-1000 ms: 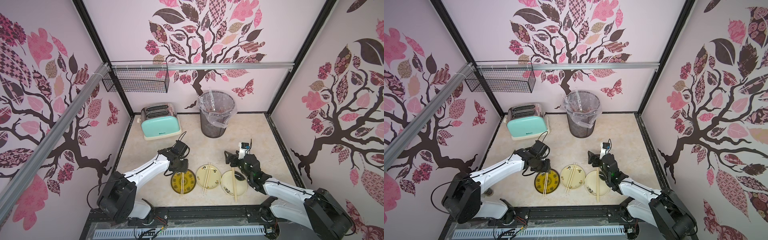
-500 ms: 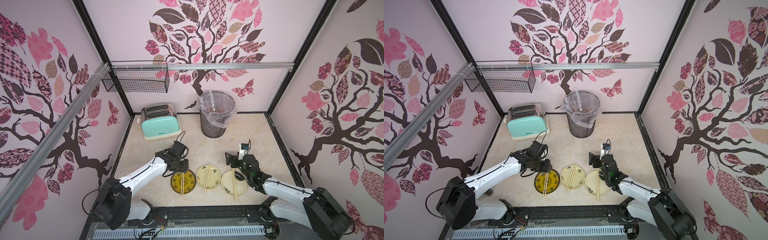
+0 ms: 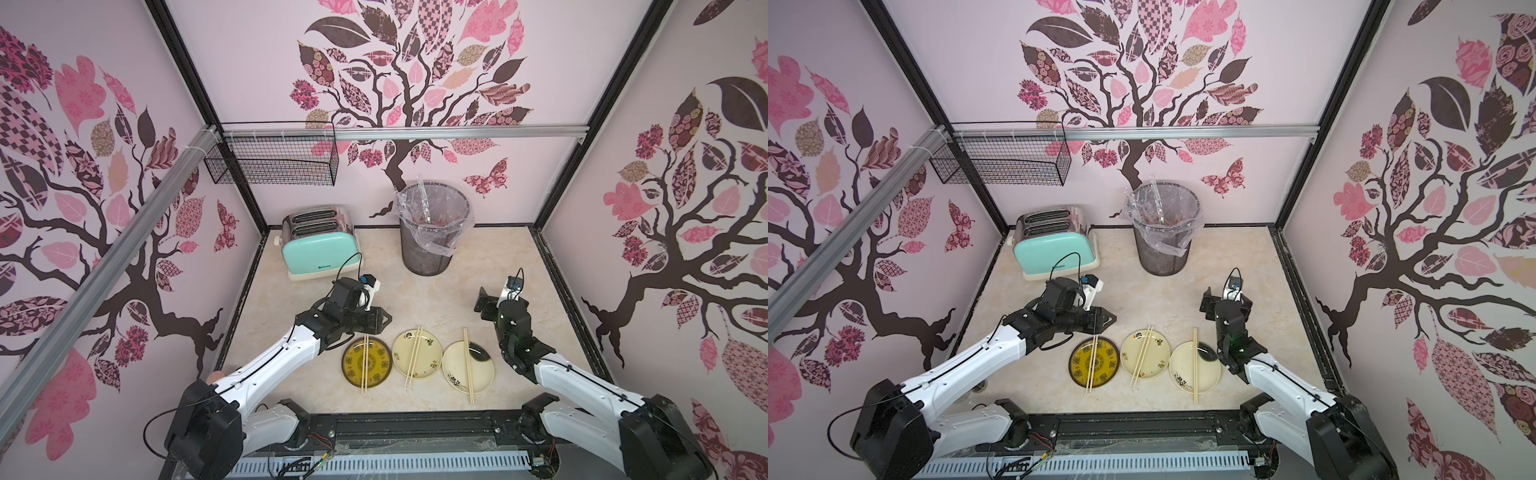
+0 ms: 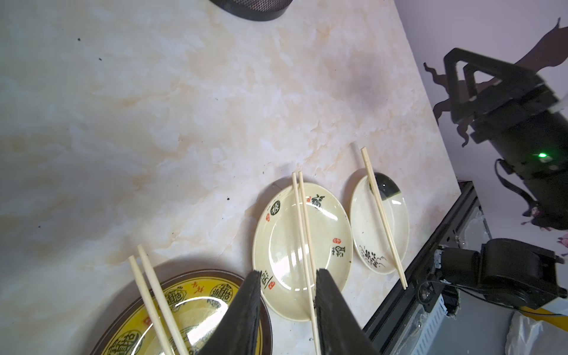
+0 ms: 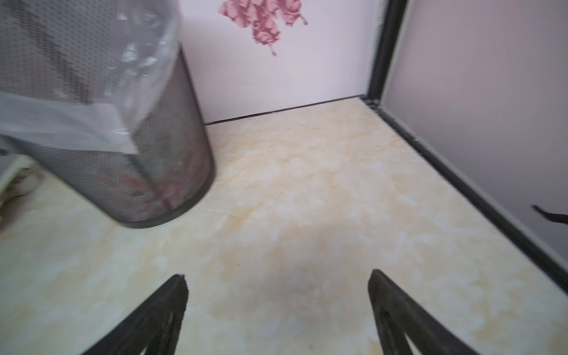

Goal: Remove the packaging of disposable chopsticks
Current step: Place the disposable chopsticks on the plate, then reset both arms

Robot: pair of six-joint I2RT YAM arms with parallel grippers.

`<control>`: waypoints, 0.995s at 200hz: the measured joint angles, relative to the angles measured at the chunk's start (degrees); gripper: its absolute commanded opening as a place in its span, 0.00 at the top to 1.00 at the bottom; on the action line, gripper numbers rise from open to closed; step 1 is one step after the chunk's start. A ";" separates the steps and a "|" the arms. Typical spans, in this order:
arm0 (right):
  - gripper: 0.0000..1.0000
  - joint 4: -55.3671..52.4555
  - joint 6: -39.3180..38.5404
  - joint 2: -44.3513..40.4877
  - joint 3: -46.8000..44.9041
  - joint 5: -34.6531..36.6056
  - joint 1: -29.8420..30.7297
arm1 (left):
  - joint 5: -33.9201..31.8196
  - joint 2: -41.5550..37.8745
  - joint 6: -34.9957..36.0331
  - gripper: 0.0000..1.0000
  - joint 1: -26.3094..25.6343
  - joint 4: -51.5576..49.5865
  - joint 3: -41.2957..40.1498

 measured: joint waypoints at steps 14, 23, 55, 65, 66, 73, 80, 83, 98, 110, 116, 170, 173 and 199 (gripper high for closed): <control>0.01 3.80 -2.75 2.45 -1.36 0.61 -4.94 | 0.76 -0.44 -0.92 0.69 0.81 2.64 -0.94; 0.01 7.32 -3.74 3.98 -3.02 -0.74 -8.94 | 1.46 -0.52 -1.62 0.70 1.60 3.65 -1.51; 0.01 21.11 -5.05 10.64 -10.10 -9.38 -16.02 | 3.63 0.46 -3.02 0.70 3.50 5.62 -2.34; 0.01 23.30 -5.14 12.33 -10.60 -11.82 -16.31 | 4.00 0.90 -3.37 0.70 3.50 6.47 -2.45; 0.01 23.58 -5.11 12.55 -10.60 -12.13 -16.33 | 4.02 0.92 -3.41 0.70 3.50 6.49 -2.47; 0.01 24.44 -5.11 13.77 -9.94 -13.60 -16.39 | 4.00 1.05 -3.52 0.70 3.48 6.93 -2.58; 0.01 24.96 -5.05 14.95 -8.85 -14.93 -16.52 | 3.87 1.09 -3.67 0.70 3.50 7.28 -2.71; 0.01 26.05 -5.07 16.02 -8.31 -15.76 -16.63 | 3.72 1.09 -3.67 0.70 3.50 7.34 -2.75; 0.01 36.83 -5.46 23.12 -7.67 -19.06 -16.81 | 2.64 1.09 -3.74 0.70 3.52 7.41 -2.78; 0.01 41.31 -5.70 27.71 -8.22 -20.94 -16.81 | 1.42 1.09 -3.74 0.70 3.61 7.50 -2.78; 0.01 40.26 -5.70 27.98 -8.48 -21.44 -16.79 | 0.57 1.09 -3.67 0.69 3.67 7.50 -2.78; 0.01 39.41 -5.25 27.96 -4.39 -19.10 -16.28 | -17.57 -0.57 -4.52 0.43 6.40 9.38 -3.21; 0.01 39.43 -5.25 27.96 -4.31 -19.06 -16.28 | -18.84 -0.70 -5.09 0.43 6.69 9.81 -3.32; 0.01 38.77 -5.22 27.93 -4.22 -18.45 -16.26 | -31.41 -0.31 -1.16 0.40 8.26 16.26 -5.95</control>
